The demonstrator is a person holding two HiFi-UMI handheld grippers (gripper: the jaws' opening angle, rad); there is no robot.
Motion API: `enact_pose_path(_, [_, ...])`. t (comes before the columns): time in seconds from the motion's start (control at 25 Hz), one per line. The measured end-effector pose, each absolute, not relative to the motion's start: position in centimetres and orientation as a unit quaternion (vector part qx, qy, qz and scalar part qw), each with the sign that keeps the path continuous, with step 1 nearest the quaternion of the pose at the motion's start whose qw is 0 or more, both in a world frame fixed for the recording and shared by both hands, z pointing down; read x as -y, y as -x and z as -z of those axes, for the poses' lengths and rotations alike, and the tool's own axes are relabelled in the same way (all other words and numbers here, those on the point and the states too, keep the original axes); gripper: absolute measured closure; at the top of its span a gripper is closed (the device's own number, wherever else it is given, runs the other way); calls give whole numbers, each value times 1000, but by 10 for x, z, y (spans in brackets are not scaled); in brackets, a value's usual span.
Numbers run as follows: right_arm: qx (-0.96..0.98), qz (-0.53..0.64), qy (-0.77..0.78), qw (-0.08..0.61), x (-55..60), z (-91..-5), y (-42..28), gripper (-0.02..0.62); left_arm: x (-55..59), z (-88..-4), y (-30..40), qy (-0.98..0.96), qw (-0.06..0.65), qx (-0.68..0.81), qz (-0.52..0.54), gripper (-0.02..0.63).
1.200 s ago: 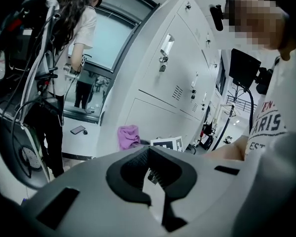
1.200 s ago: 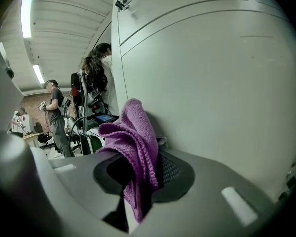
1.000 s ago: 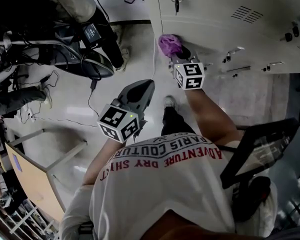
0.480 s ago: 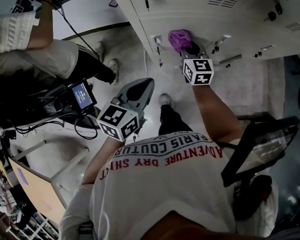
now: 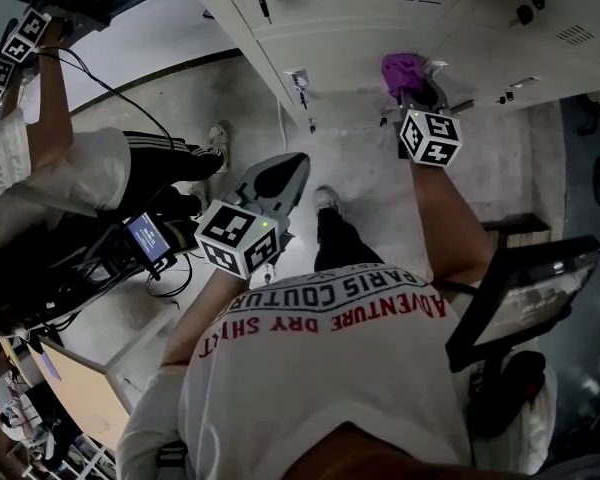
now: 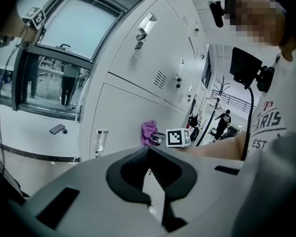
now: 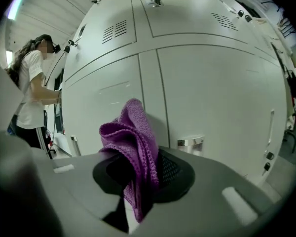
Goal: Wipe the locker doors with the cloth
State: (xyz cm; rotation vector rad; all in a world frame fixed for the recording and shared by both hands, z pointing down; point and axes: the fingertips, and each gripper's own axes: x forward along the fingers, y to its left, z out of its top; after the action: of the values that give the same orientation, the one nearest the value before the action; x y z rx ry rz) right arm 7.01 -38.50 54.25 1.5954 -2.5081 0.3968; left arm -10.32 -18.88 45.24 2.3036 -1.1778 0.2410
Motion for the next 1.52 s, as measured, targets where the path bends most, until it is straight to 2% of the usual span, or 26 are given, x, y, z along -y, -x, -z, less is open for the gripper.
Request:
enact_pose_path(0.2, [817, -158, -552, 58, 390, -548, -95, 522, 189, -456, 98, -854, 269, 436, -91, 604])
enact_pose_path(0.44, [824, -153, -543, 58, 381, -549, -88, 522, 190, -456, 101, -853, 267, 440, -91, 604])
enact_pose_path(0.84, [890, -147, -430, 49, 320, -547, 19, 522, 199, -458, 128, -839, 269, 466, -82, 604])
enact_pose_path(1.04, [913, -144, -373, 76, 308, -568, 75, 522, 202, -461, 149, -827, 274, 486, -77, 604])
enact_pose_path(1.52, [903, -172, -373, 125, 334, -621, 127, 522, 208, -469, 174, -817, 279, 498, -80, 604])
